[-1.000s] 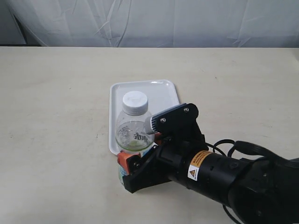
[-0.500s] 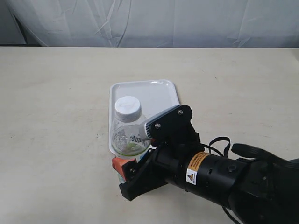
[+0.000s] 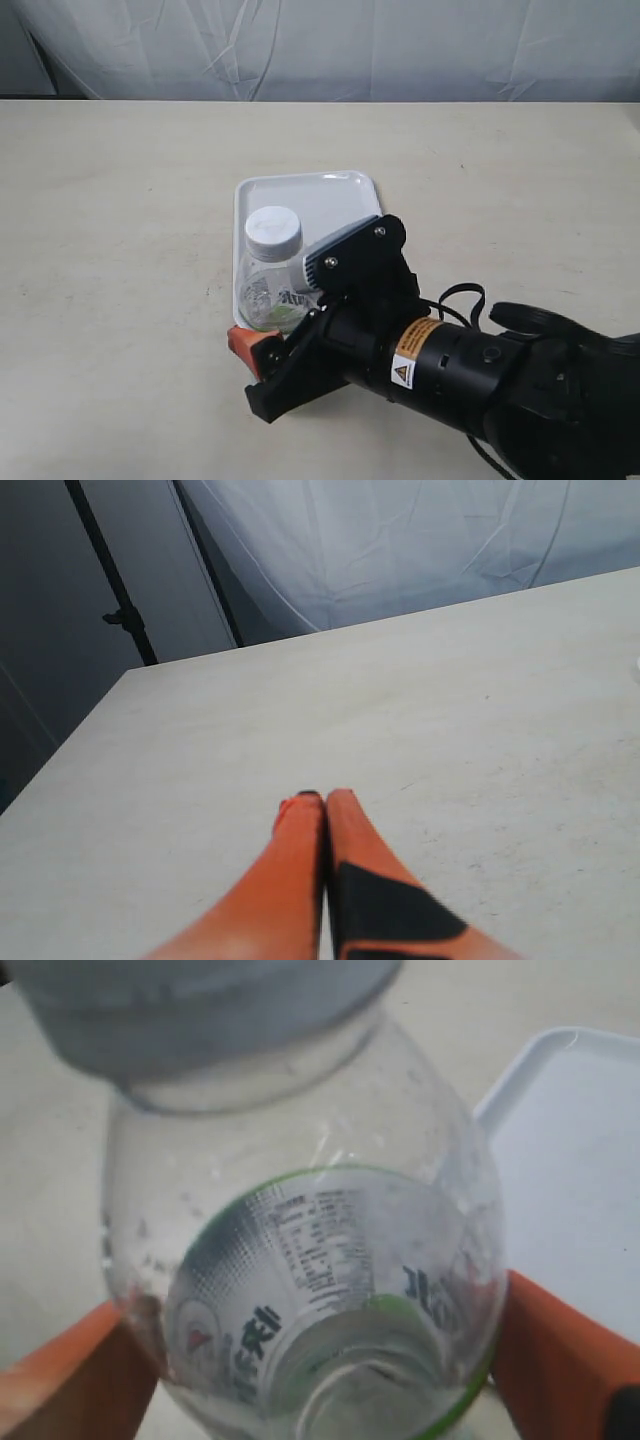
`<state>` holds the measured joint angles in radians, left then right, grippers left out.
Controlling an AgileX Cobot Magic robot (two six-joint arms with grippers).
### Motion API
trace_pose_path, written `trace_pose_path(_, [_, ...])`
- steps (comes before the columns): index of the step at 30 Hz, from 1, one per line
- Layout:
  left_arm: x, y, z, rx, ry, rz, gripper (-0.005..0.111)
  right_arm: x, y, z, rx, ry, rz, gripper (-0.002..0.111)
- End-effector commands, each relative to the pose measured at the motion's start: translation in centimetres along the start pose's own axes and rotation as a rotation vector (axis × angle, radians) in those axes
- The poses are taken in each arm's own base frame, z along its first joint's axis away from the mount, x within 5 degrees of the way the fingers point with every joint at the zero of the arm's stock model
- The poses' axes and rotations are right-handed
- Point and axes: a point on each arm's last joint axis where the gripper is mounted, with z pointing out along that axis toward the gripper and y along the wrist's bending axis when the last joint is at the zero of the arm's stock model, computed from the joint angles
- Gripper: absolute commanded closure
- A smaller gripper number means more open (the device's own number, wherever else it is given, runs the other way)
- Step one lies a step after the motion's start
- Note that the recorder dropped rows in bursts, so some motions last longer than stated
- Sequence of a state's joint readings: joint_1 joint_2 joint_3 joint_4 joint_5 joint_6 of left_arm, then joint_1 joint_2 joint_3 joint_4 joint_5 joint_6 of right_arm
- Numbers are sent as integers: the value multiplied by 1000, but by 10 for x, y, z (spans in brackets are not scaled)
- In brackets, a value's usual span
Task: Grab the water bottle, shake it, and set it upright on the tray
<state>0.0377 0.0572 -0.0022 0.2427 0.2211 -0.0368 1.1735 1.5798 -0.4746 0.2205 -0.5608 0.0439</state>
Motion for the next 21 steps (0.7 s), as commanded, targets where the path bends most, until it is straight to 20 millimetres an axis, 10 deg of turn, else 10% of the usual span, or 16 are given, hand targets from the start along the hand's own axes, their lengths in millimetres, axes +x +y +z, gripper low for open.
trace_pose_path(1, [-1, 0, 0, -2, -15, -3, 107, -10, 4, 5, -14, -38, -6, 27])
trace_pose_path(12, [-1, 0, 0, -2, -15, -3, 107, -1, 5, 31, -1, 9, -10, 31])
trace_pose_path(21, [-1, 0, 0, -2, -15, -3, 107, 0, 0, 32, 55, 21, 75, 108])
